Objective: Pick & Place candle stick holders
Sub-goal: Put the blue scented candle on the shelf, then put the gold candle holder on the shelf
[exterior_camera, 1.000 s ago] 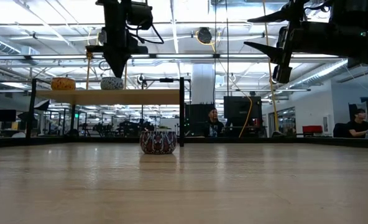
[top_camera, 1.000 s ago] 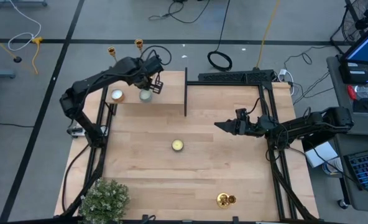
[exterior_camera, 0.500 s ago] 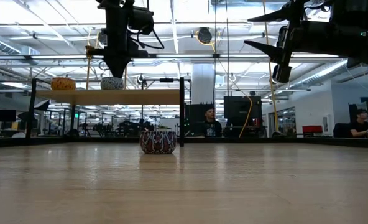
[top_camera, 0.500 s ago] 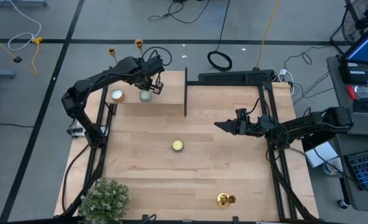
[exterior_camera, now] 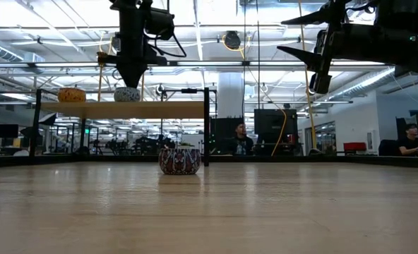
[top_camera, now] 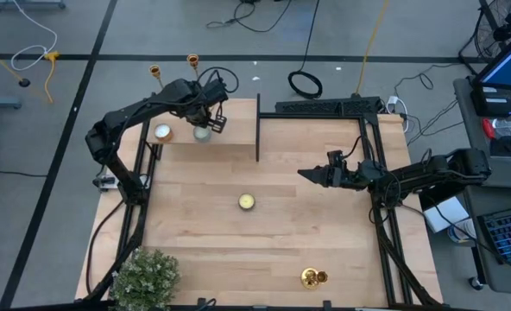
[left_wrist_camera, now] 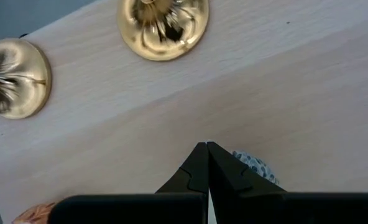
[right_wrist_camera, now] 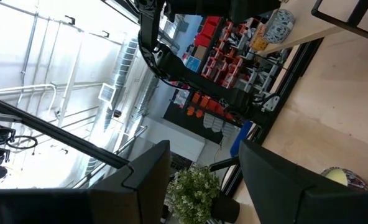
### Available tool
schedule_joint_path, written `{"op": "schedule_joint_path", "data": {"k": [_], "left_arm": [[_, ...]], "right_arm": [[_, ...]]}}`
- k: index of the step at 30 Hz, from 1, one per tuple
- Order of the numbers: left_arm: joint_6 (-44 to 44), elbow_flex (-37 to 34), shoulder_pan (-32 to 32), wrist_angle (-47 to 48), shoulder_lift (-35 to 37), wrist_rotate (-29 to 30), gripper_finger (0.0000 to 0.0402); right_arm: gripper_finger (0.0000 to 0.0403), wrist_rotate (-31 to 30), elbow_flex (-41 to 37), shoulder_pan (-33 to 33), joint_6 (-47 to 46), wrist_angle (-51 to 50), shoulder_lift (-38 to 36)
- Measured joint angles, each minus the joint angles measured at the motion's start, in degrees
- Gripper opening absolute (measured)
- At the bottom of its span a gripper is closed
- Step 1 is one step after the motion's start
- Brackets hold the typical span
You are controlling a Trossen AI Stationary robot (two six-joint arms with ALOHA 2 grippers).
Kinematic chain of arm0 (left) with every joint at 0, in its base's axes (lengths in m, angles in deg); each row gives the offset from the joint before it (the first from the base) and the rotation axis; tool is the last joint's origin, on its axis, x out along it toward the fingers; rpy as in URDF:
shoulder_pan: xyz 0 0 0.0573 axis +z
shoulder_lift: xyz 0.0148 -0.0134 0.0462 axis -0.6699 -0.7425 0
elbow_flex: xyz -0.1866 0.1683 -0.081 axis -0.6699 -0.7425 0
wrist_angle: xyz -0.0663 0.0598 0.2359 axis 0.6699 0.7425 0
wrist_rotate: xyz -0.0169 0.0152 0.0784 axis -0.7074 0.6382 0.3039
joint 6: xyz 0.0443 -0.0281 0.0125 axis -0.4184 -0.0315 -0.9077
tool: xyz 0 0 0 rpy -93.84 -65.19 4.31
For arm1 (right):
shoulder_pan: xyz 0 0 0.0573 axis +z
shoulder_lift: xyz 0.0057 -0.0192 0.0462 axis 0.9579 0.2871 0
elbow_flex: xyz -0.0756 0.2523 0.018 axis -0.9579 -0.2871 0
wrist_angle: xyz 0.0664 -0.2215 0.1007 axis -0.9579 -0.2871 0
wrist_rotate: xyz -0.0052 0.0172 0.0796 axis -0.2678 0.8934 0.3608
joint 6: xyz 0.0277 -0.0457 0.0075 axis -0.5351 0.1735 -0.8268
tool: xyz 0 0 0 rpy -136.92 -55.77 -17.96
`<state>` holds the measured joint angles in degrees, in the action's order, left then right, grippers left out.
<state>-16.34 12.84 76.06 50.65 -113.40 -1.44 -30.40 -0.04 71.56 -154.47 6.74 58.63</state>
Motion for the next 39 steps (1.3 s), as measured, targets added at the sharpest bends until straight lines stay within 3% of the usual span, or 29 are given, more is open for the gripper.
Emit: {"op": "schedule_joint_path", "data": {"k": [16,24,36,39], "left_arm": [[-0.07,0.00,0.00,1.09,0.00,-0.28,0.0000],[-1.61,0.02,-0.04,-1.84,0.00,2.77,0.0000],[-10.72,0.04,-4.53,-16.79,0.70,-7.50,0.0000],[-12.67,0.13,-6.14,-21.93,1.62,-12.61,0.0000]], "right_arm": [[0.0192,-0.01,0.00,-0.02,-0.20,-0.01,0.00],[0.0192,-0.02,0.00,0.00,-0.20,-0.02,-0.01],[0.0192,-0.02,0.00,0.00,-0.20,-0.02,-0.01],[0.0192,-0.04,0.00,-0.02,-0.22,-0.01,-0.01]]}}
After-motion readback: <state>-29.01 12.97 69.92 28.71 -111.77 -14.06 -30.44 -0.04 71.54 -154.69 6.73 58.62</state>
